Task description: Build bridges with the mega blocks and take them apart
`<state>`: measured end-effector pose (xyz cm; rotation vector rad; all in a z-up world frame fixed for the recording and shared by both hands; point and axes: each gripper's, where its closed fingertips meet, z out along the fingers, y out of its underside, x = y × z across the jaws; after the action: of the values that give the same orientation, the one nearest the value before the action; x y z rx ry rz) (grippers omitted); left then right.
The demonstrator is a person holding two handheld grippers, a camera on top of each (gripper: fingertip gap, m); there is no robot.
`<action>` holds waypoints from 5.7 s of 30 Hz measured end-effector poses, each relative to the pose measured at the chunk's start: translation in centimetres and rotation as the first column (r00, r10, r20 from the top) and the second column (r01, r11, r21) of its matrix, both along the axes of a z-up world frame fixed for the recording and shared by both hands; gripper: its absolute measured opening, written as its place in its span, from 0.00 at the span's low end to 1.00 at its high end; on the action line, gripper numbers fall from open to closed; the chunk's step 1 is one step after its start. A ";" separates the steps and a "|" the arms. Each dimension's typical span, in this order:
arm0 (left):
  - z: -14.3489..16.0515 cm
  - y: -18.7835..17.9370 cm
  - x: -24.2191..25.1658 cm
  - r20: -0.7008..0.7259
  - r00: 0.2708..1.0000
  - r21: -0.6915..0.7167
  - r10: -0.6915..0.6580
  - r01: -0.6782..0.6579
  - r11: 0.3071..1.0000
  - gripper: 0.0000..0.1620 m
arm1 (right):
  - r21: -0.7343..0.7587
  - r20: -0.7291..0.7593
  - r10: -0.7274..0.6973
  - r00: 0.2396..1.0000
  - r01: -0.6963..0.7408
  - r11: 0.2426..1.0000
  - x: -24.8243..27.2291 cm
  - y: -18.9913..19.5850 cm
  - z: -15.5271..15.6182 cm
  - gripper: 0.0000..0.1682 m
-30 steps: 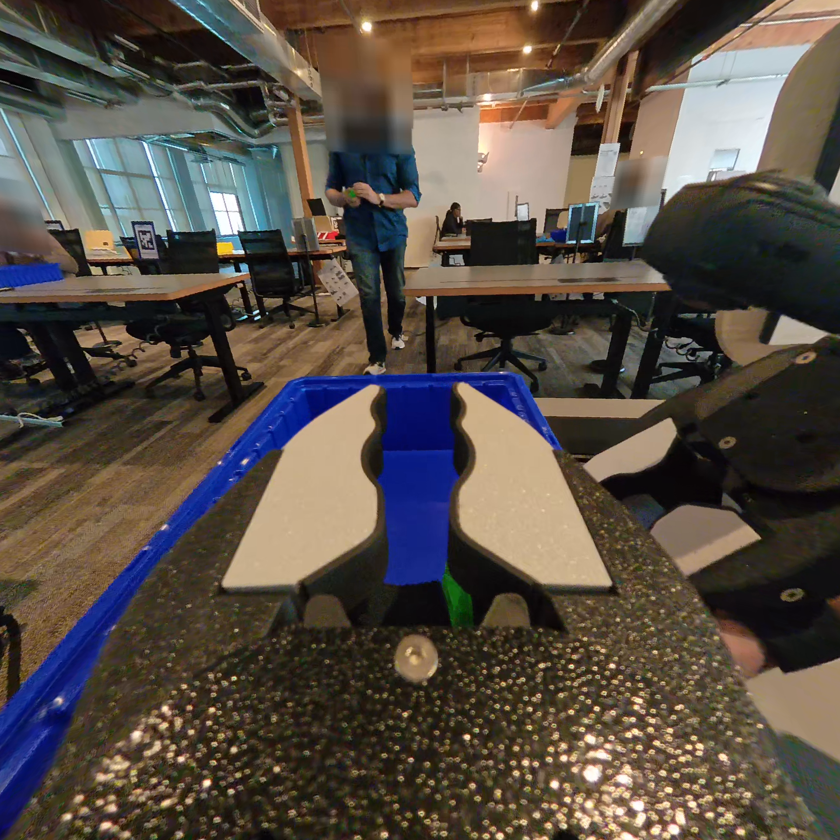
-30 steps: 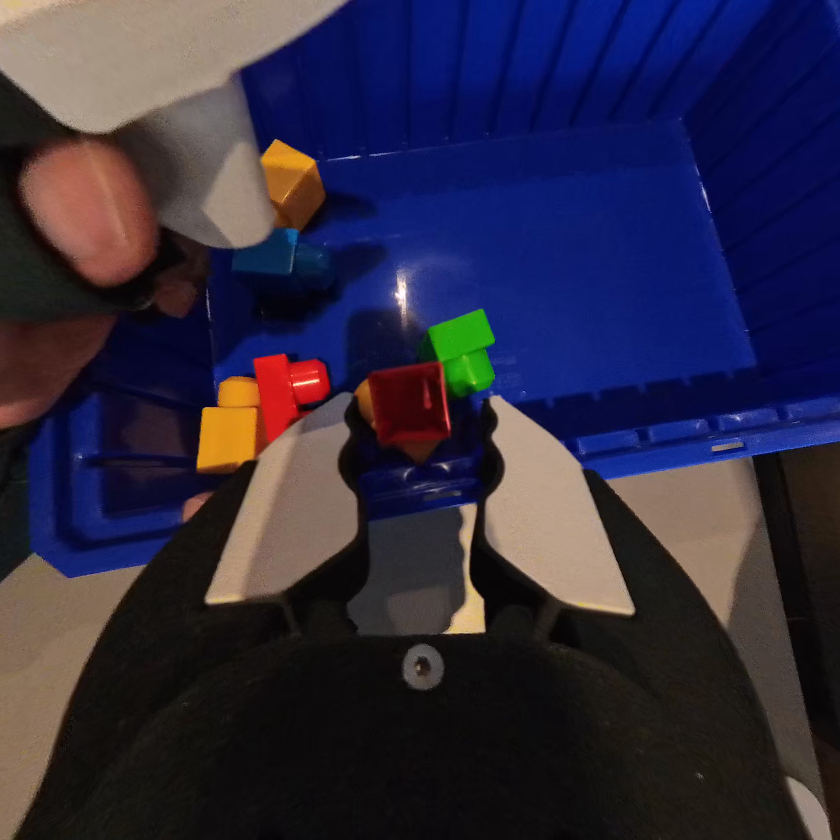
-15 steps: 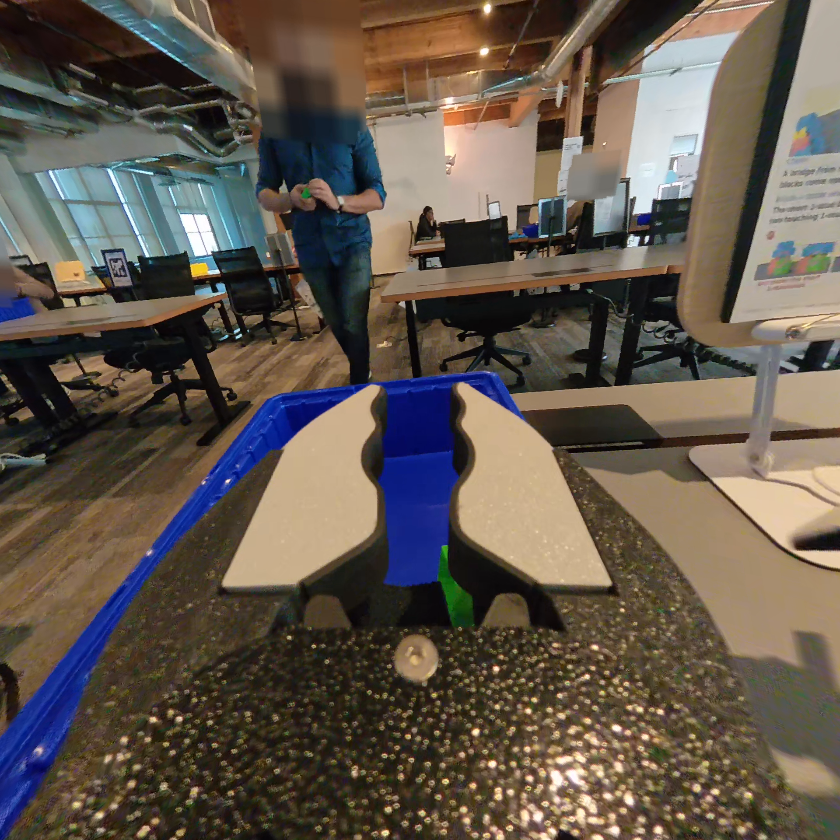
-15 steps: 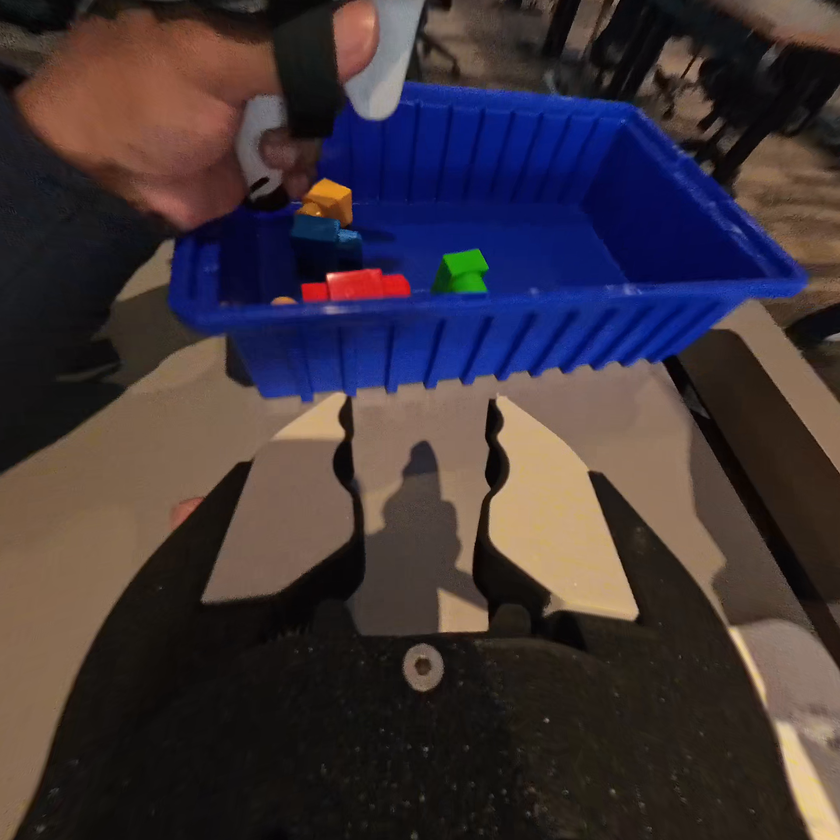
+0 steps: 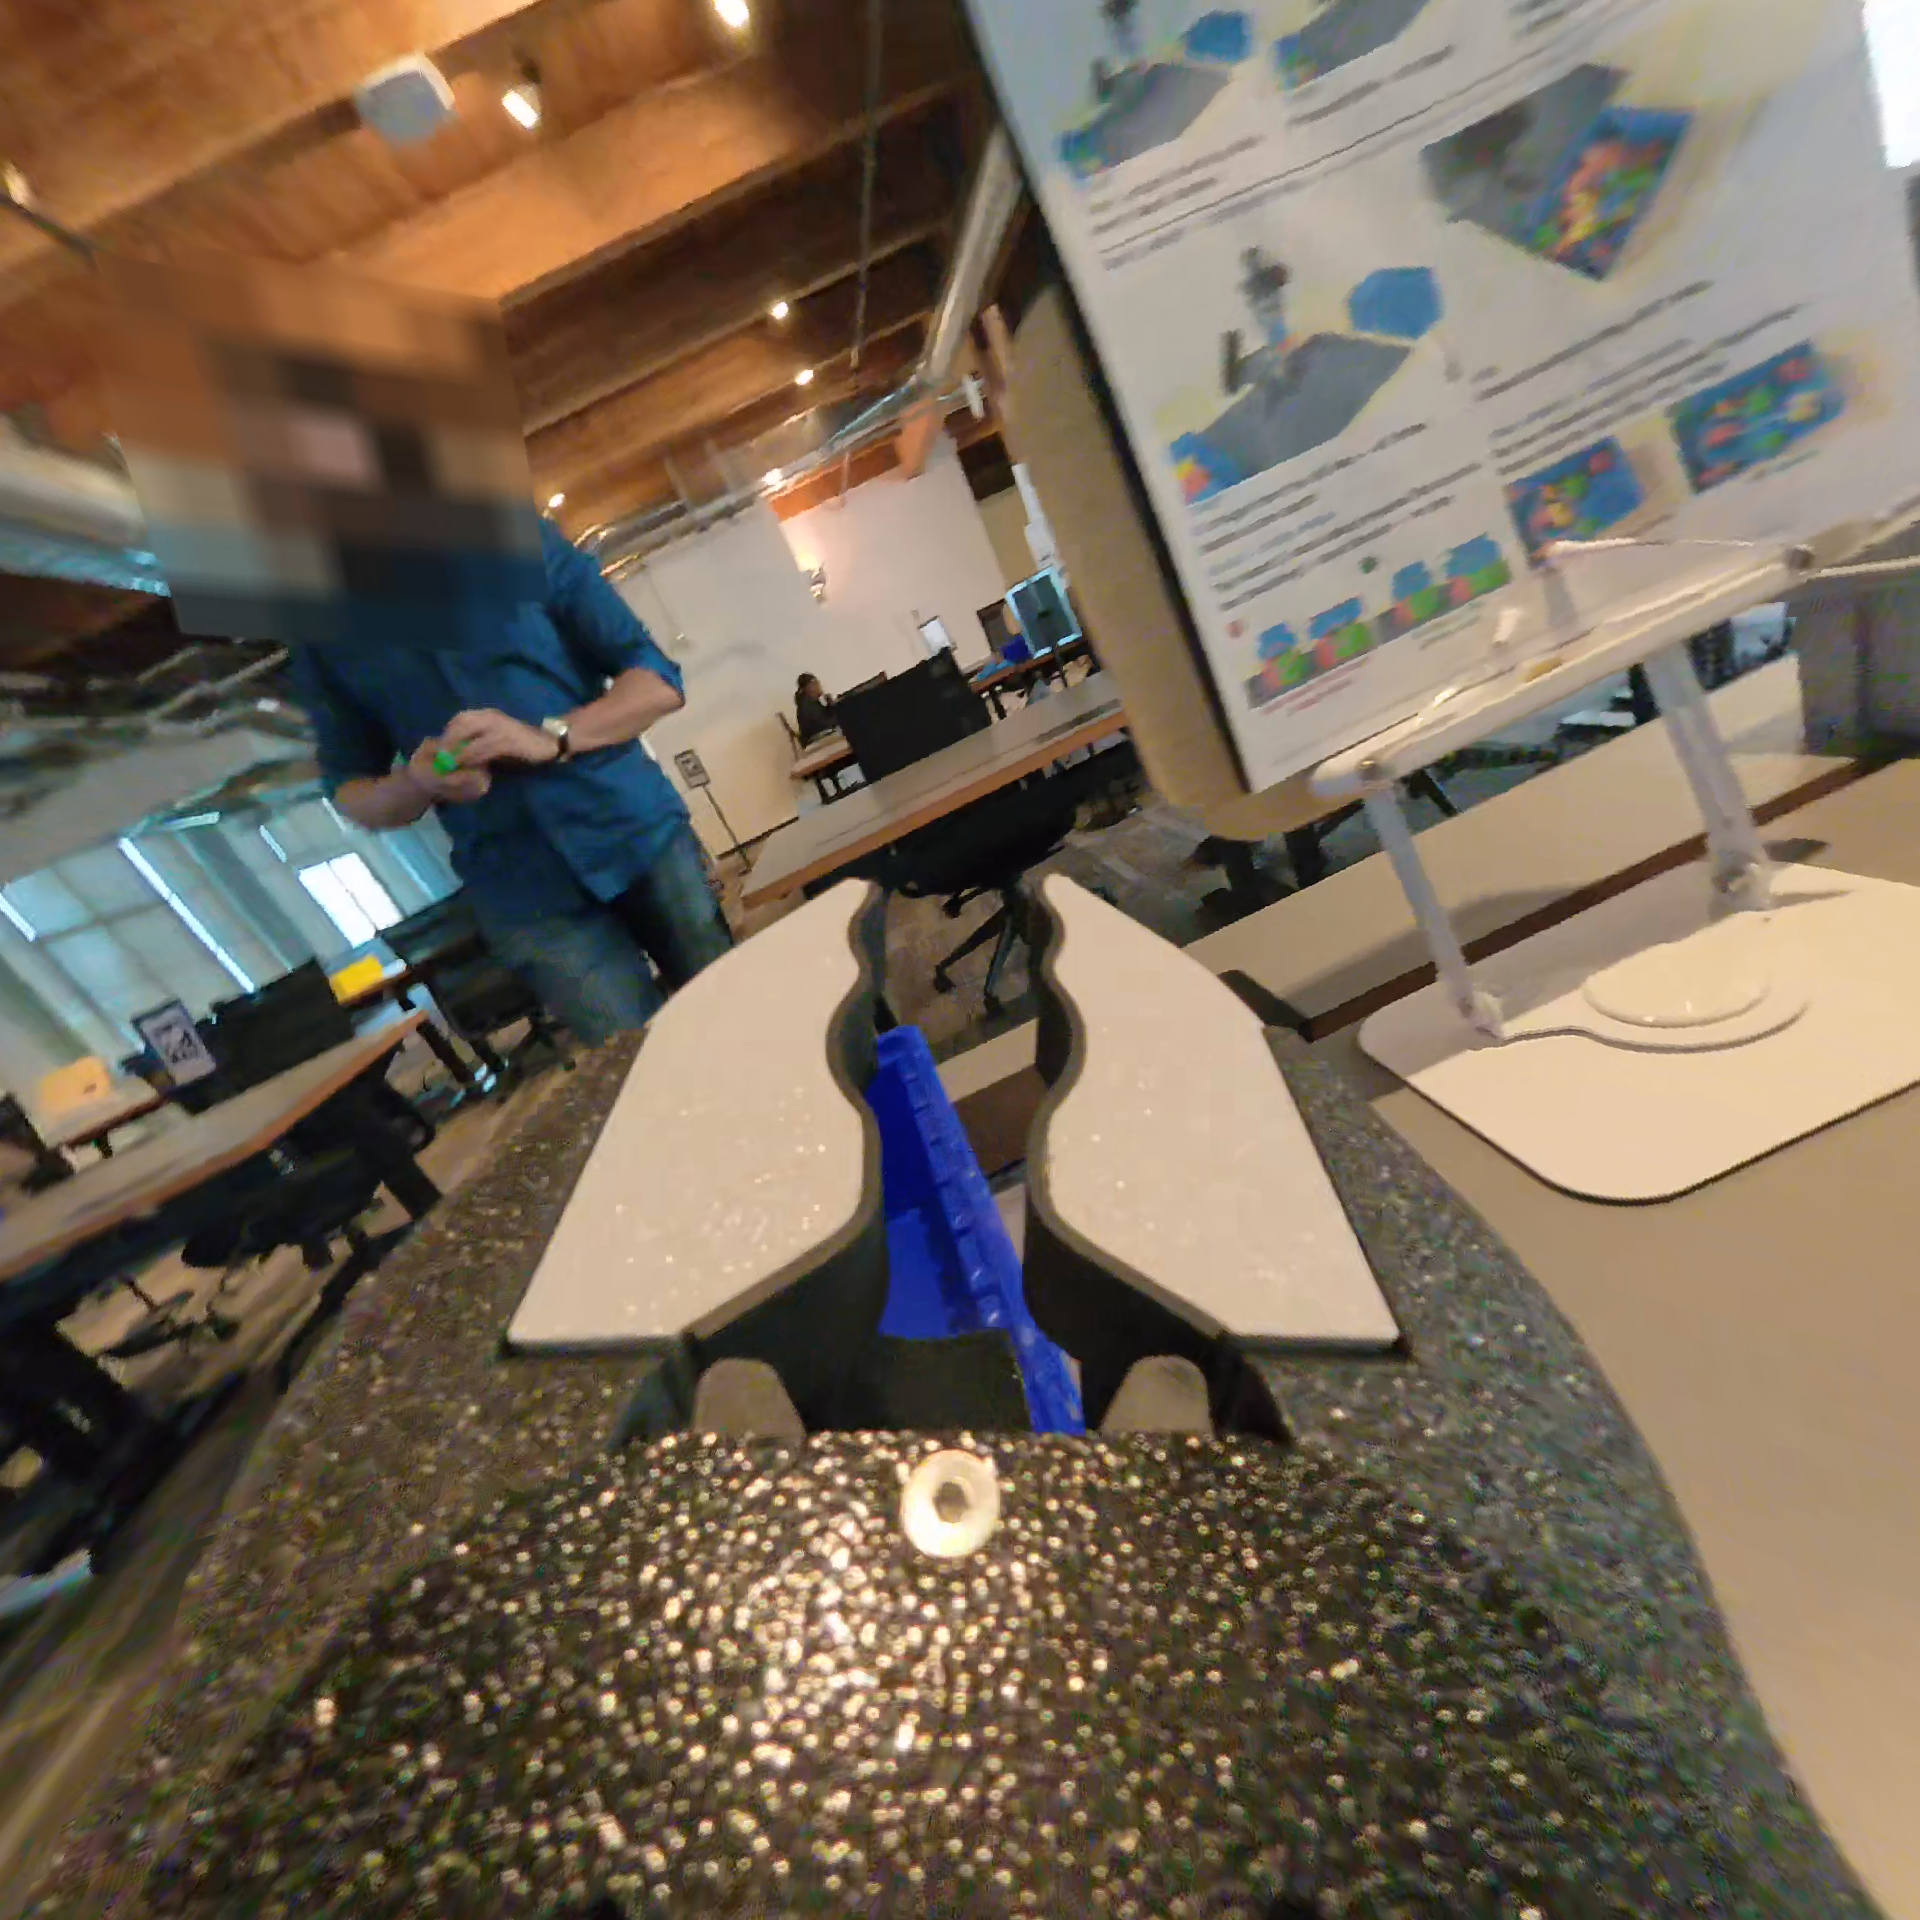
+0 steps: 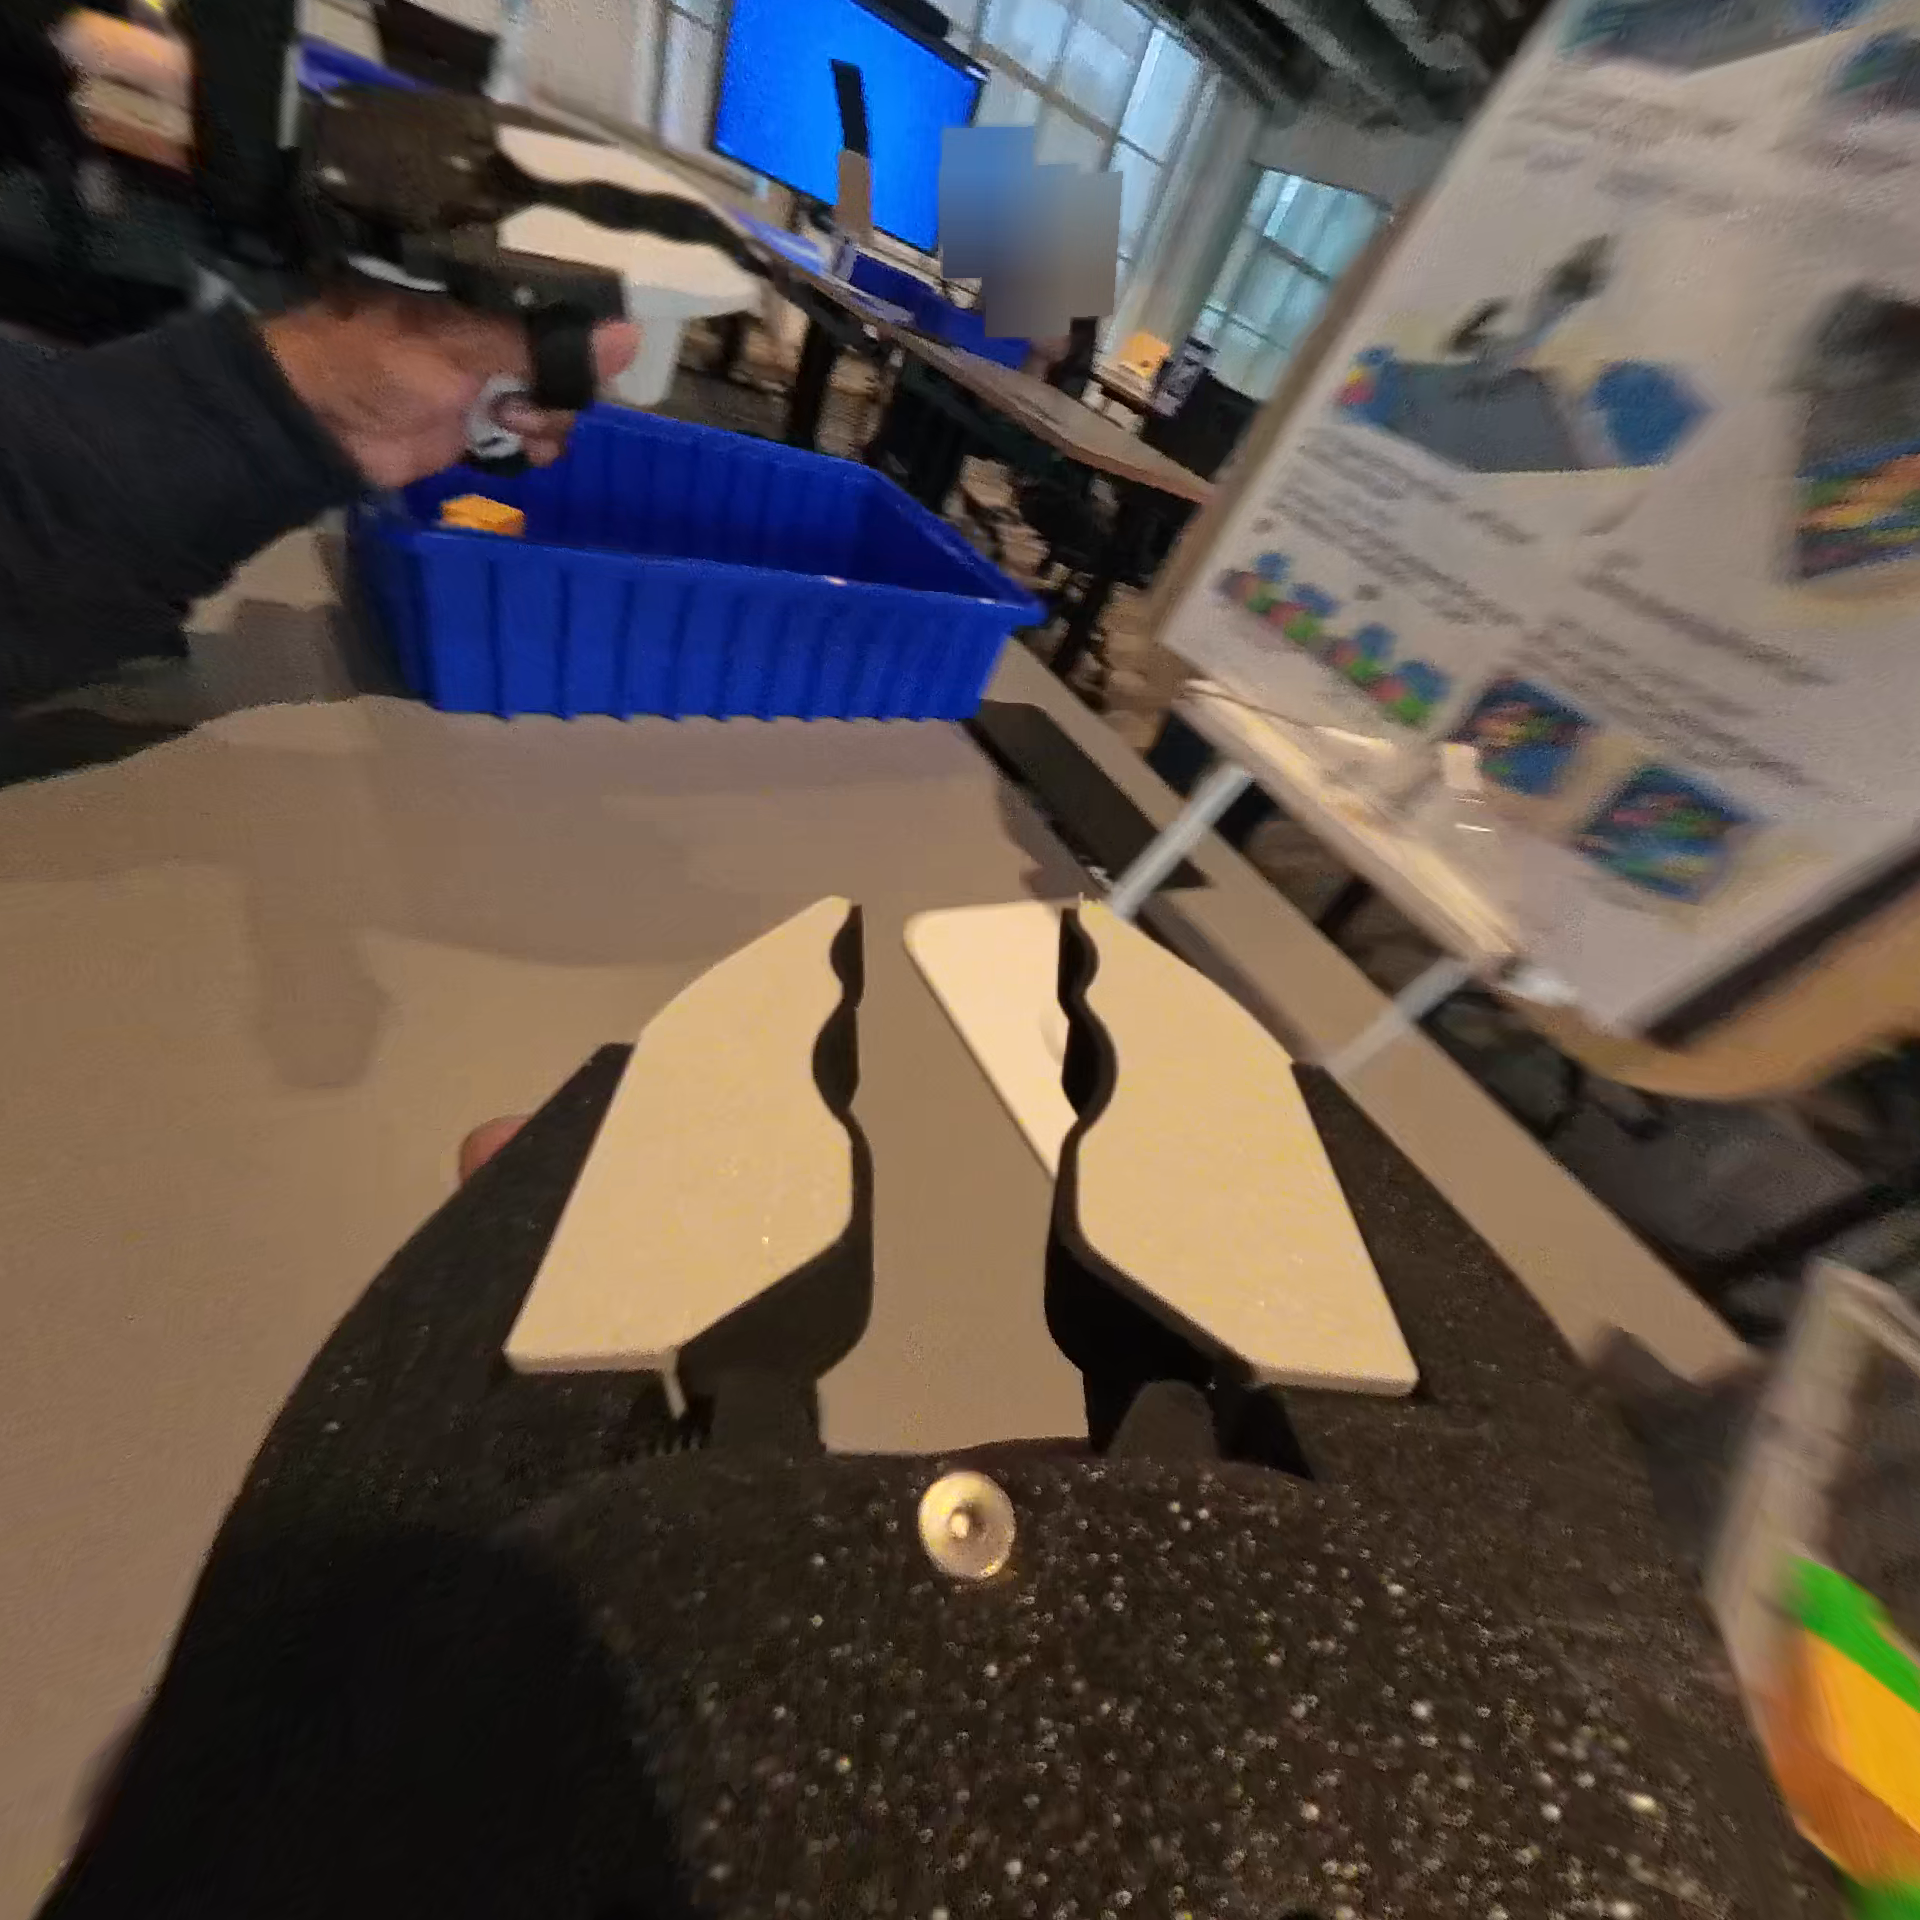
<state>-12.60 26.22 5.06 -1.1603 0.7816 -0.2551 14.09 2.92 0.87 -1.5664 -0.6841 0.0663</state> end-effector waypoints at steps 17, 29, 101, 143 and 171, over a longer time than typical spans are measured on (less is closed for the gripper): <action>-2.3 -4.7 9.1 -0.147 0.981 0.105 -0.127 0.143 0.984 0.15 | -0.337 0.696 -0.179 0.695 0.536 0.774 33.3 0.3 -11.5 0.36; -4.1 -5.3 11.0 -0.189 0.968 0.093 -0.165 0.185 0.978 0.15 | -0.339 0.723 -0.182 0.667 0.571 0.748 34.2 1.1 -12.7 0.34; -12.7 -18.2 21.0 -0.063 0.546 -0.304 -0.835 0.787 0.537 0.39 | -0.486 -0.042 0.400 0.915 -0.369 0.792 -4.1 3.2 -9.6 0.21; -14.3 -19.1 20.7 0.073 0.423 -0.459 -0.903 0.818 0.346 0.22 | -0.376 -0.240 0.407 0.882 -0.470 0.798 -5.7 3.9 -11.8 0.22; -14.5 -19.7 20.6 0.094 0.384 -0.503 -0.919 0.815 0.289 0.21 | -0.448 -0.331 0.435 0.838 -0.545 0.709 -5.7 2.9 -11.8 0.21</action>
<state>8.04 6.48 -9.44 -1.0888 1.6101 -1.3741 8.42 5.77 -10.96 -1.8174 -0.9636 0.8796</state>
